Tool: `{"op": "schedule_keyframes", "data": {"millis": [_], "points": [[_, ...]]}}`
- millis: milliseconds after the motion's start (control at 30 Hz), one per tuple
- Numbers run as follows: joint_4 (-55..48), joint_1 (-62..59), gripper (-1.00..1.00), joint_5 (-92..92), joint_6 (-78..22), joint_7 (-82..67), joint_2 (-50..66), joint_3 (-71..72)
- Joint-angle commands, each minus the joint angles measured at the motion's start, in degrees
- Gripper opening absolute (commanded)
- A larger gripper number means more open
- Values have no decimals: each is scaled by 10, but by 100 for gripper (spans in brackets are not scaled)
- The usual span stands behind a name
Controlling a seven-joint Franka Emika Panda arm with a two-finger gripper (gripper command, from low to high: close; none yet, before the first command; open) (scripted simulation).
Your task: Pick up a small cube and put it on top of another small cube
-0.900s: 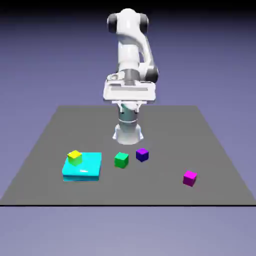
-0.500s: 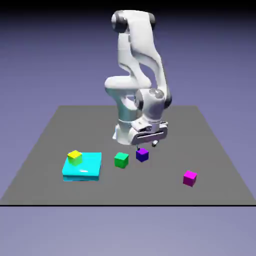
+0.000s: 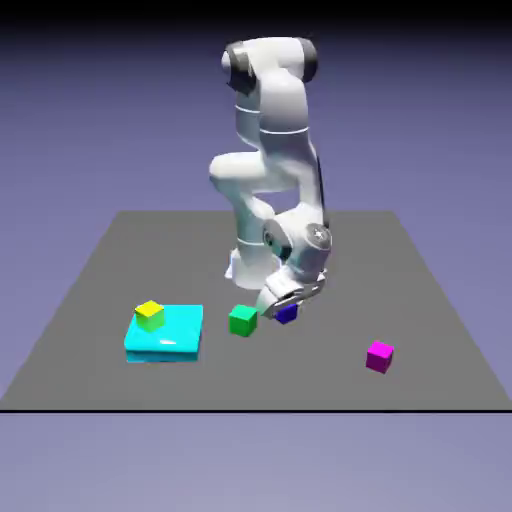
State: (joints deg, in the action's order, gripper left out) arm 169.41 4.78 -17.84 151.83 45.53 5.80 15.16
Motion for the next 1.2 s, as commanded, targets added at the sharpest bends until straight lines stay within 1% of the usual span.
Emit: {"op": "schedule_keyframes", "data": {"millis": [0, 167, 233, 1067, 1133, 1167], "points": [[0, -8, -100, 24, -18, -17, -21, 17], [1, -47, -100, 146, -109, -100, -125, 101], [1, -49, -100, 153, -114, -105, -130, 106], [-74, 191, -100, -1, -250, -85, -193, -413], [-76, 199, -100, -7, -254, -84, -195, -431], [-74, 179, -100, -4, -243, -86, -186, -411]]}}
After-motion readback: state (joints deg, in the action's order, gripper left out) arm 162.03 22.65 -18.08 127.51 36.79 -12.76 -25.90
